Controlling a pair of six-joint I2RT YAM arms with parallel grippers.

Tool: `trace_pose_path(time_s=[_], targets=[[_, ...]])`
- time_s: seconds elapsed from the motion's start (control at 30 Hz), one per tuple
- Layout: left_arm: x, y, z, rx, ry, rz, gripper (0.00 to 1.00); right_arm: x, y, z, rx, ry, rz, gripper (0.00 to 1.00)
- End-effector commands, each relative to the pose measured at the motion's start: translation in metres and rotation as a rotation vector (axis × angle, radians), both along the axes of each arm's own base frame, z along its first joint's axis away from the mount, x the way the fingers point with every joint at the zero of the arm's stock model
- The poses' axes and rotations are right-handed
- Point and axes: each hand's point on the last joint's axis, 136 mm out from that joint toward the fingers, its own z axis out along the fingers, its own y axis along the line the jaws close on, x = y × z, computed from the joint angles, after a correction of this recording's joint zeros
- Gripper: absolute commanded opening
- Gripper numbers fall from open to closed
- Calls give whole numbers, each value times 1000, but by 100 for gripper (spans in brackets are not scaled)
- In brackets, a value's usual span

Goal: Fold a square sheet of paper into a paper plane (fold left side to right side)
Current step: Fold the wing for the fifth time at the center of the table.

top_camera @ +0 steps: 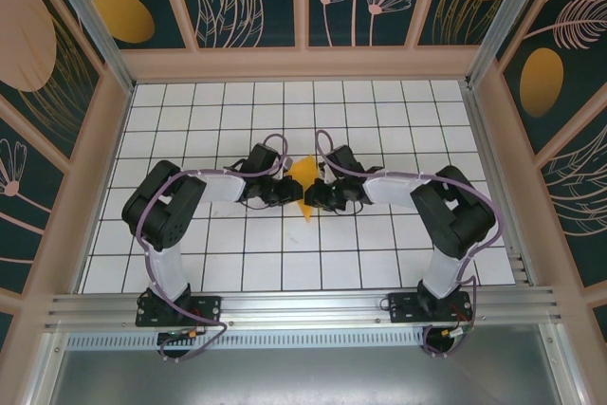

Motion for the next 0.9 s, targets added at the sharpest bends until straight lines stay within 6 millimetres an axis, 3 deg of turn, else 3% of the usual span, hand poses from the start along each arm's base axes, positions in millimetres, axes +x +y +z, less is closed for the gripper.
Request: trace_pose_path(time_s=[0.0, 0.43, 0.87], targets=[[2, 10, -25, 95, -10, 14, 22, -9, 2, 6, -14, -15, -1, 22], [3, 11, -25, 107, -12, 17, 21, -29, 0, -8, -110, 0, 28, 17], [5, 11, -25, 115, -12, 15, 21, -31, -8, -11, -180, -12, 26, 15]])
